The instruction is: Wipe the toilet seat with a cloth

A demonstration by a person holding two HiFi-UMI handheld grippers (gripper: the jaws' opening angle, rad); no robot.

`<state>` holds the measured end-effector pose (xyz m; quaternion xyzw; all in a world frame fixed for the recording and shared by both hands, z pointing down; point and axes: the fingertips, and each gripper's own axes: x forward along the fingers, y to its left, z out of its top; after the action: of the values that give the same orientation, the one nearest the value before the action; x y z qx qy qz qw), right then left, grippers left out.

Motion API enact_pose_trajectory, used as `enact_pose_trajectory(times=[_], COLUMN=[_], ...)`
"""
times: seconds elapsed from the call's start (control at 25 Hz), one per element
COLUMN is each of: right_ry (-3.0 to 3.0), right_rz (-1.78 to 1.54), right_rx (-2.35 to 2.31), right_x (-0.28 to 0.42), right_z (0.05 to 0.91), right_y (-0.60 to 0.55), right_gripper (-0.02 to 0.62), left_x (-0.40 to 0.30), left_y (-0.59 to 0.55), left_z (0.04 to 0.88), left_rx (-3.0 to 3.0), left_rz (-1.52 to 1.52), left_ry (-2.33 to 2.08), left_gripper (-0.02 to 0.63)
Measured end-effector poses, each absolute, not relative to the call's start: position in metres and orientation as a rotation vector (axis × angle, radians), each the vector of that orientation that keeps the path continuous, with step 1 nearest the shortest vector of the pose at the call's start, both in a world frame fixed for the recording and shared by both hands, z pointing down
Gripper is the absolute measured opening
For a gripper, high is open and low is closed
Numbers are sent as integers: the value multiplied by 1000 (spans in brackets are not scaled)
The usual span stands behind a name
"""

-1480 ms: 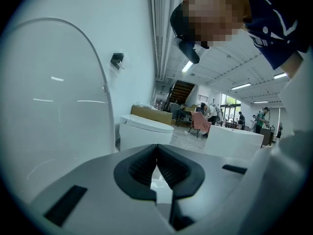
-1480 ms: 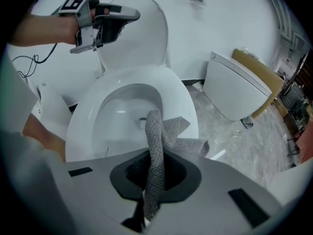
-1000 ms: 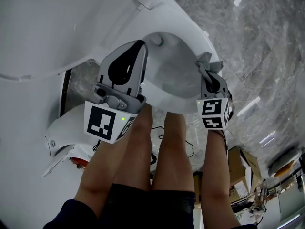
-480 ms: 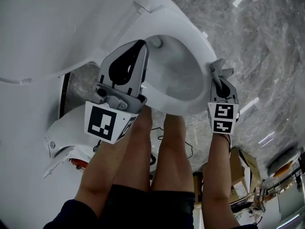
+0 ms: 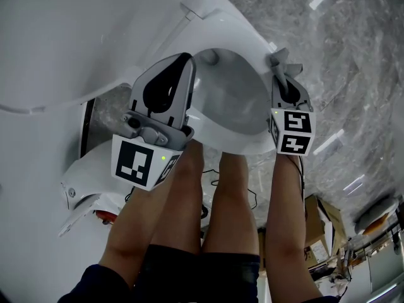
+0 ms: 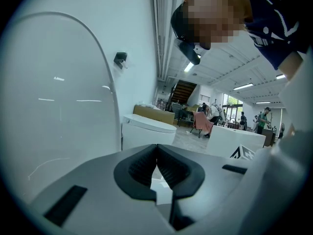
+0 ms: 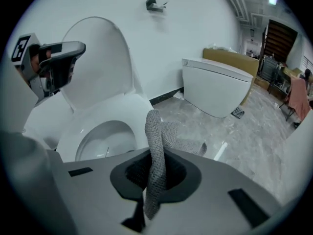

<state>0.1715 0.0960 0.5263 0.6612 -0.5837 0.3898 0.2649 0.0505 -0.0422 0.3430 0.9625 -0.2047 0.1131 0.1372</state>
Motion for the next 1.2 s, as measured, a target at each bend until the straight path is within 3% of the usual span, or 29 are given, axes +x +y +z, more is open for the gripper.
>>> enact_pose_trajectory(times=[0.4,1.2], right_ry=[-1359,-1698], right_rz=[1094,968], right_rx=[1761,1710], right_x=[167,103], right_z=[530,542], right_y=[182,-7], right_gripper=[29,28], left_x=[40,-1], left_y=[-56,-71], left_z=[332,337], left_rx=[2790,2756], left_rz=[308,320], left_ry=[-620,-712], left_gripper=[20,20])
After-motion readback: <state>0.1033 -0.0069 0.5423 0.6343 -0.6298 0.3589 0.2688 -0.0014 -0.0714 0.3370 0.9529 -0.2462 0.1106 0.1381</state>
